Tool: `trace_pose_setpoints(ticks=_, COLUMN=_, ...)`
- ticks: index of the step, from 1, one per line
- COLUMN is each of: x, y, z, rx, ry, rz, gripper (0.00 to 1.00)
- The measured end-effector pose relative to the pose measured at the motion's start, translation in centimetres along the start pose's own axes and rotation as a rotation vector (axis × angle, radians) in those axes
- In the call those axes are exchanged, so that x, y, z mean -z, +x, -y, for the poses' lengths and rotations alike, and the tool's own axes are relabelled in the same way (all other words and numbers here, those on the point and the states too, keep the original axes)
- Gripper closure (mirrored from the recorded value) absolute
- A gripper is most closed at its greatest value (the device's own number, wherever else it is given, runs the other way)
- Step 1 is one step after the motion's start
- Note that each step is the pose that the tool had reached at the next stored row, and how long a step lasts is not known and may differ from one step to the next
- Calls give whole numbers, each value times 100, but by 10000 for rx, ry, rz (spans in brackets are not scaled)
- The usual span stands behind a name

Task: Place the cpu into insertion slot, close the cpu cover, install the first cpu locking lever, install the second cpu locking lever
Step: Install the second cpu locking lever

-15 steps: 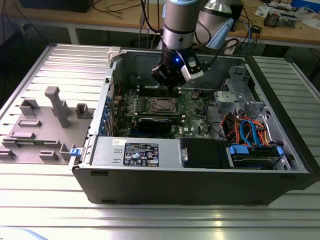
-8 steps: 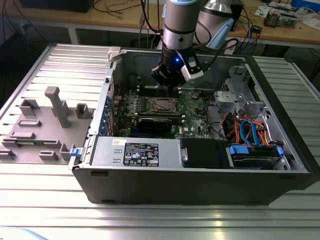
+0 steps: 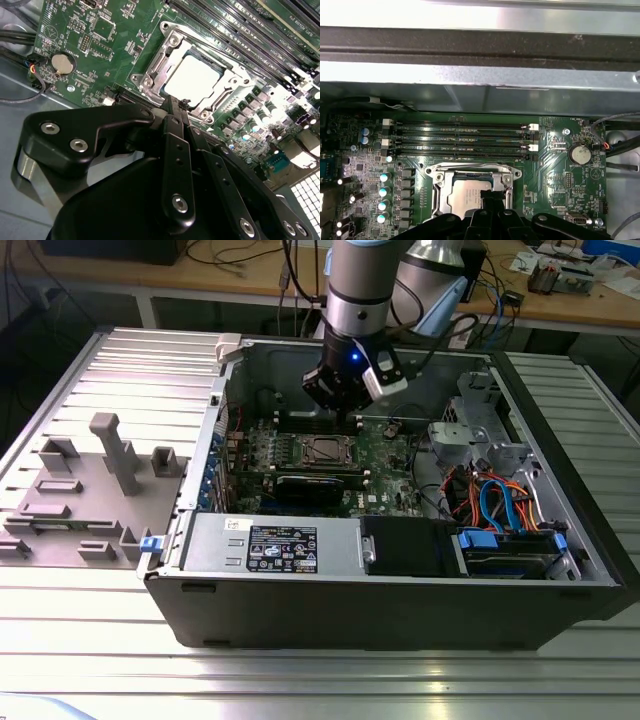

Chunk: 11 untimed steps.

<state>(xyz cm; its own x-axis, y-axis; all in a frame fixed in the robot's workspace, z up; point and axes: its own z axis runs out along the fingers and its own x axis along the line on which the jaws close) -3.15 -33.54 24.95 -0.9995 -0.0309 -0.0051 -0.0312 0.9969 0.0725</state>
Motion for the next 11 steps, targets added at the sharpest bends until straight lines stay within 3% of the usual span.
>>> trace_pose_setpoints(ticks=11, x=6, y=2, z=48, rx=0, ry=0, rz=0, gripper=89)
